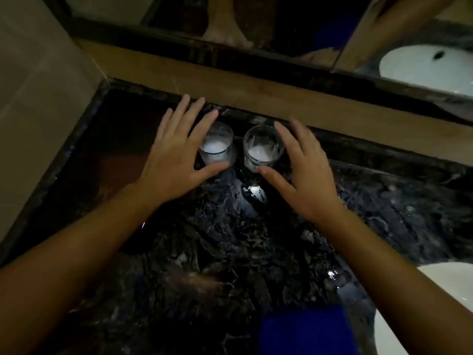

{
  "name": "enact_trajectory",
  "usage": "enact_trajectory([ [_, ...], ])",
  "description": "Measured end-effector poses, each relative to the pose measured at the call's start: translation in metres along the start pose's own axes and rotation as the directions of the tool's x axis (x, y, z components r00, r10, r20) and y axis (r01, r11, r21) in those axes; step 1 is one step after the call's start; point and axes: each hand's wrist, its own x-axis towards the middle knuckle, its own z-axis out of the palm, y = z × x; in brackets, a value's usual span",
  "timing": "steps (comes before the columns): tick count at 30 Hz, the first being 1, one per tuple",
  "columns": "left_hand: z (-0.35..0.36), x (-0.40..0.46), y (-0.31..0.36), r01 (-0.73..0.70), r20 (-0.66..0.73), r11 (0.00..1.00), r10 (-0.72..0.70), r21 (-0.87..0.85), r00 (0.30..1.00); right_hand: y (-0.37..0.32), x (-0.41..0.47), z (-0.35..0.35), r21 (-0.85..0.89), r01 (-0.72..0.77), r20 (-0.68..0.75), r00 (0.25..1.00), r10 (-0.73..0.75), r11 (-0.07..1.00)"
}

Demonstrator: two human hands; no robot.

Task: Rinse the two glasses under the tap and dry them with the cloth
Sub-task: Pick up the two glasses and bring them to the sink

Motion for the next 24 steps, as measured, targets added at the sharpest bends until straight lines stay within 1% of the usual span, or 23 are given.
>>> enact_trajectory([
  [1,0.000,0.003,0.001,-0.006,0.017,1.000,0.006,-0.001,1.000,0.000,0.003,0.001,0.000,0.009,-0.001,1.000,-0.009,1.000],
  [3,0.005,0.009,-0.005,0.026,0.066,0.999,-0.024,-0.023,0.998,0.002,0.015,0.007,-0.011,-0.014,0.033,0.999,0.014,1.000],
  [5,0.008,0.013,-0.004,0.025,0.079,0.999,-0.023,-0.023,0.997,0.003,0.021,0.009,-0.024,-0.003,0.056,0.998,0.004,1.000],
  [8,0.009,0.018,-0.008,0.009,0.079,1.000,-0.008,-0.007,0.997,0.004,0.026,0.012,-0.041,0.028,0.051,0.998,-0.026,0.999],
  [13,0.010,0.019,-0.008,0.049,0.079,0.999,-0.048,-0.011,0.996,0.004,0.029,0.018,-0.076,0.035,0.057,0.998,-0.031,0.996],
  [16,0.009,0.022,-0.008,0.027,0.106,1.000,-0.028,0.013,0.994,0.005,0.030,0.021,0.007,0.013,0.076,0.997,-0.013,1.000],
  [19,0.010,0.023,-0.008,0.031,0.107,0.999,-0.029,-0.016,0.994,0.005,0.030,0.023,0.079,-0.008,0.102,0.995,0.000,0.997],
  [21,0.011,0.023,-0.006,0.058,0.090,0.997,-0.053,-0.053,0.994,0.006,0.030,0.022,0.114,-0.012,0.100,0.995,0.001,0.993],
  [24,0.012,0.022,-0.003,0.084,0.053,0.995,-0.082,-0.054,0.995,0.005,0.031,0.022,0.130,-0.013,0.086,0.996,0.002,0.991],
])
